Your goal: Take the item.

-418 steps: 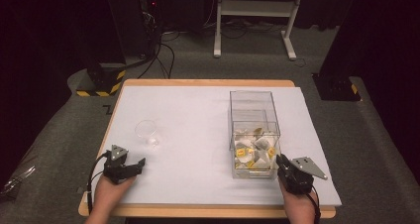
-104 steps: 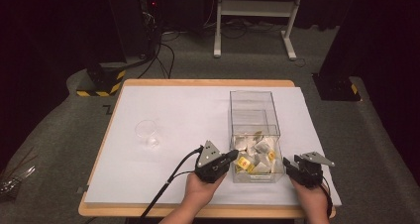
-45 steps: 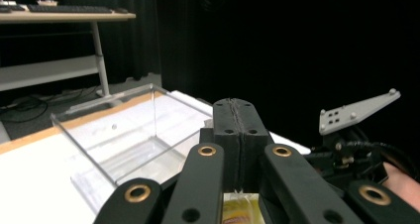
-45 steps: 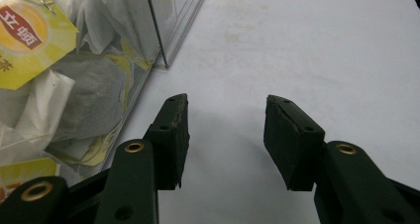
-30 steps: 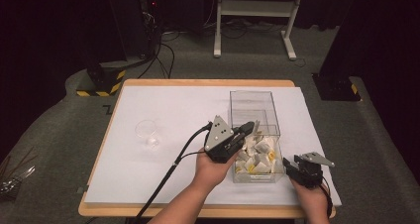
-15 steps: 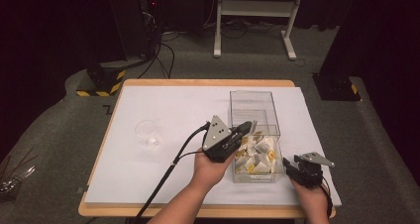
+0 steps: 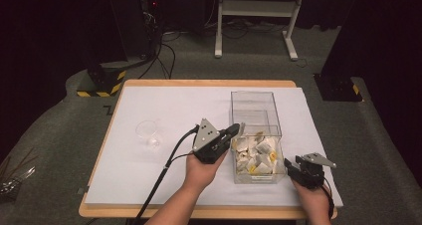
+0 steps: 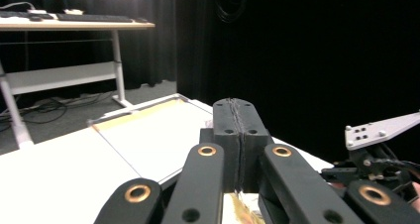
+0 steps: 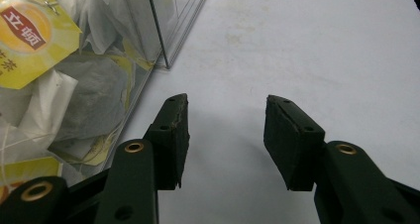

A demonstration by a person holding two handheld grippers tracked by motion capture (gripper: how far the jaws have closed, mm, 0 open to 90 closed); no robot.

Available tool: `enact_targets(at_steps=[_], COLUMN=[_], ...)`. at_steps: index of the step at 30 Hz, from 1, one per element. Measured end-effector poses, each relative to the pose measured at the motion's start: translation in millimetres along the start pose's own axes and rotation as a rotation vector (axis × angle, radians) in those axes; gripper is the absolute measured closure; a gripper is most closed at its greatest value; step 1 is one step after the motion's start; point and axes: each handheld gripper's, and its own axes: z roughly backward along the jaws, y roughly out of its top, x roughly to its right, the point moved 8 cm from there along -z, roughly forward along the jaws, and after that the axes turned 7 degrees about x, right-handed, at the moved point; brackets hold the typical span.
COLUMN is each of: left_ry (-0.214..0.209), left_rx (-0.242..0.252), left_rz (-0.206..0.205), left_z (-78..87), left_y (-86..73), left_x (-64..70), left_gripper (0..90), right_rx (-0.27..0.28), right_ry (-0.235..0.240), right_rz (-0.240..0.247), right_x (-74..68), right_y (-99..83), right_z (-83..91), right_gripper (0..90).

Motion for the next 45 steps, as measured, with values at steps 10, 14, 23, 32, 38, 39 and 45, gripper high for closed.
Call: enact_targets(at_steps=[10, 14, 23, 32, 38, 39, 45], left_ry=[0.015, 0.008, -0.023, -0.043, -0.055, -0.057, -0.067], left_rx=[0.06, 0.072, 0.071, 0.068, 0.067, 0.067, 0.078], left_rz=[-0.009, -0.015, -0.027, -0.017, -0.025, -0.028, -0.026], left_z=[17.4, 16.4, 2.8, -12.7, -21.4, -23.6, -35.7], left_y=[25.9, 34.4, 44.3, 45.8, 50.0, 50.8, 55.5], left_x=[-7.4, -4.6, 9.1, 18.4, 25.1, 26.5, 36.2], left_gripper=[89.4, 89.5, 89.5, 89.5, 89.5, 89.5, 89.5], right_rx=[0.002, 0.005, 0.087, 0.247, 0.29, 0.293, 0.287], right_ry=[-0.005, -0.005, -0.001, 0.064, 0.151, 0.169, 0.285], right_rz=[-0.001, 0.002, -0.03, -0.007, 0.01, 0.016, 0.068], right_x=[0.3, 0.5, 1.7, -23.7, -53.4, -60.7, -107.8], right_y=[0.2, 0.5, 14.1, 52.6, 66.4, 68.6, 77.3], right_z=[0.3, 0.4, 16.9, 58.0, 71.1, 72.5, 71.8], right_gripper=[53.0, 53.3, 55.2, 55.2, 53.7, 53.0, 49.6])
